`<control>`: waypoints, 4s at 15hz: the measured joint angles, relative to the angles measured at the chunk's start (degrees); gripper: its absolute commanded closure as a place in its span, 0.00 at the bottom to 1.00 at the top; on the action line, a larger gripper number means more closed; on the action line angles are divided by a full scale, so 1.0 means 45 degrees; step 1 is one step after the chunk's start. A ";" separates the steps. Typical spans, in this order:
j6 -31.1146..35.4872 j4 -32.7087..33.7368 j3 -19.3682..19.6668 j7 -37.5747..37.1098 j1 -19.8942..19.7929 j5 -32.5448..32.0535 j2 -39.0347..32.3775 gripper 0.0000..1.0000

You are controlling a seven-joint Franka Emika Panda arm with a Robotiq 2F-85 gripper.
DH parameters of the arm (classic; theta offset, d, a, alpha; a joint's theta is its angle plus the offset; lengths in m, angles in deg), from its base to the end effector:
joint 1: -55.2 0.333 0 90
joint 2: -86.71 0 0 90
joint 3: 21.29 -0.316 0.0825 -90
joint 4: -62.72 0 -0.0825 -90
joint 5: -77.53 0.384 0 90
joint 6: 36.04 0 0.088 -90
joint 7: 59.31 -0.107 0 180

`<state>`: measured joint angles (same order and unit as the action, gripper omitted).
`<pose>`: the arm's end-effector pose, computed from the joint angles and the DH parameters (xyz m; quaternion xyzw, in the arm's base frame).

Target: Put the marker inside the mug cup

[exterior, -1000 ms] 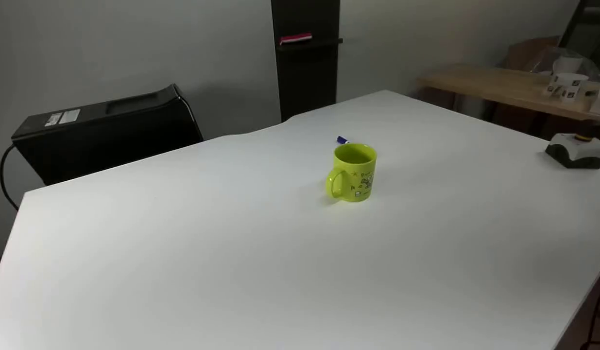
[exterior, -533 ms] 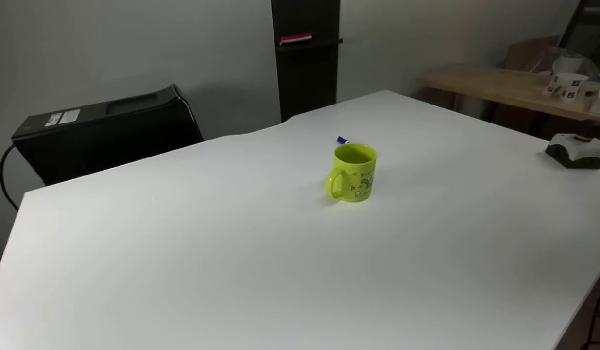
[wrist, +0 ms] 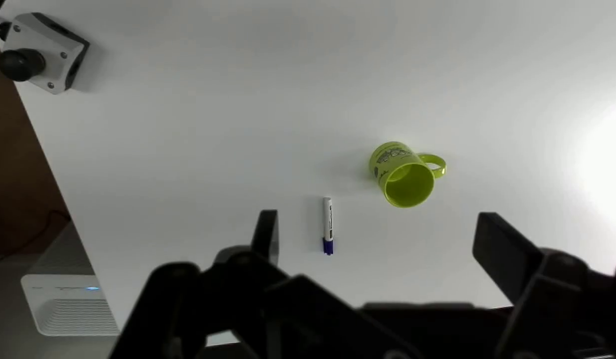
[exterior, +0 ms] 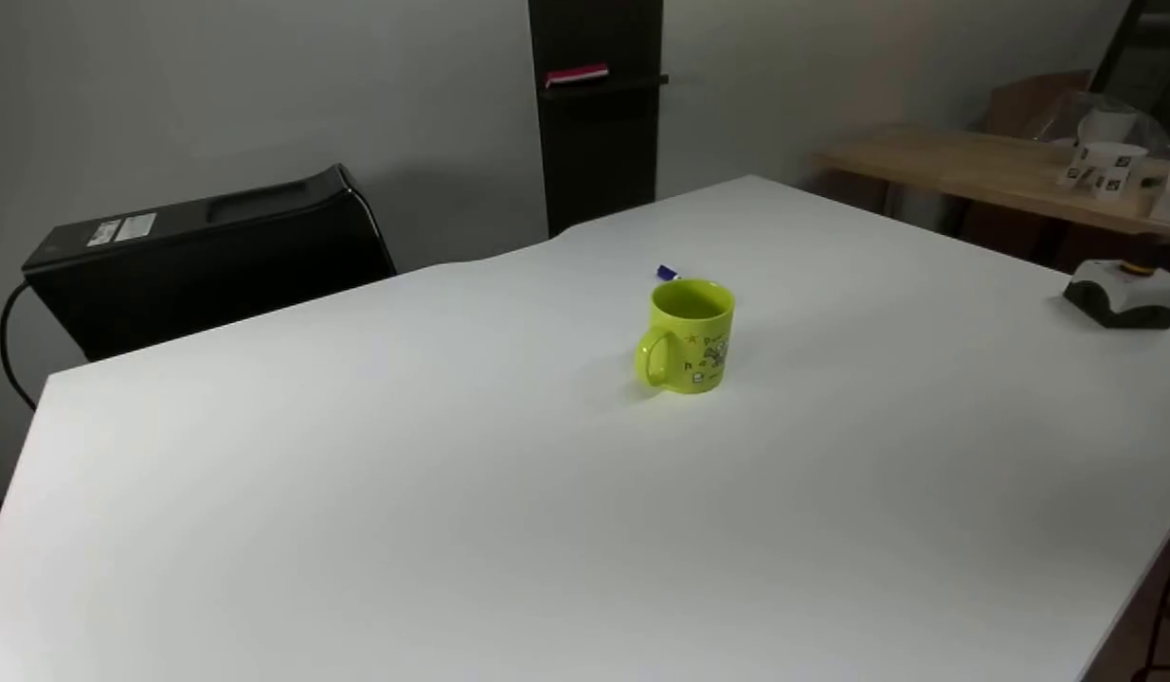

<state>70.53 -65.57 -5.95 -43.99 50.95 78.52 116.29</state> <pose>0.3848 -0.1539 0.5698 -0.9951 0.0263 -0.0790 0.0535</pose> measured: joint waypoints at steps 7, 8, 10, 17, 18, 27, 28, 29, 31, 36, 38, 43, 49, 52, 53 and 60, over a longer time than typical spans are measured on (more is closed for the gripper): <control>-0.0070 -0.0256 -0.0059 0.0198 -0.0085 -0.0083 -0.0074 0.00; -0.0122 -0.0430 -0.0061 0.0307 -0.0129 -0.0185 -0.0159 0.00; -0.0175 -0.0822 -0.0051 0.0547 -0.0265 -0.0343 -0.0426 0.00; 0.0770 -0.1849 0.0211 0.1772 -0.0571 -0.0453 -0.1623 0.00; 0.1151 -0.1996 0.0228 0.1863 -0.0590 -0.0452 -0.1806 0.00; 0.4633 -0.2029 0.0151 0.1873 -0.0670 0.0319 -0.4816 0.00; 0.4778 -0.1860 0.0082 0.1867 -0.0669 0.0489 -0.5203 0.00; 0.4916 -0.1646 -0.0014 0.1863 -0.0669 0.0659 -0.5596 0.00; 0.5185 -0.1181 -0.0238 0.1838 -0.0669 0.0907 -0.6284 0.00; 0.5483 0.0539 -0.0751 0.1450 -0.0691 0.1083 -0.8030 0.00; 0.5494 0.1398 -0.0908 0.1256 -0.0760 0.1083 -0.8795 0.00; 0.5089 0.3172 -0.1159 0.0988 -0.0970 0.1082 -1.0276 0.00; 0.5018 0.3289 -0.1165 0.0966 -0.0995 0.1082 -1.0344 0.00; 0.5010 0.3292 -0.1165 0.0962 -0.0996 0.1082 -1.0344 0.00; 0.4972 0.3266 -0.1222 0.1024 -0.1022 0.1031 -1.0351 0.00; 0.4676 0.2378 -0.2179 0.1184 -0.0881 -0.0180 -1.1287 0.00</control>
<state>91.57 -54.87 -15.75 -38.67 46.98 77.71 65.50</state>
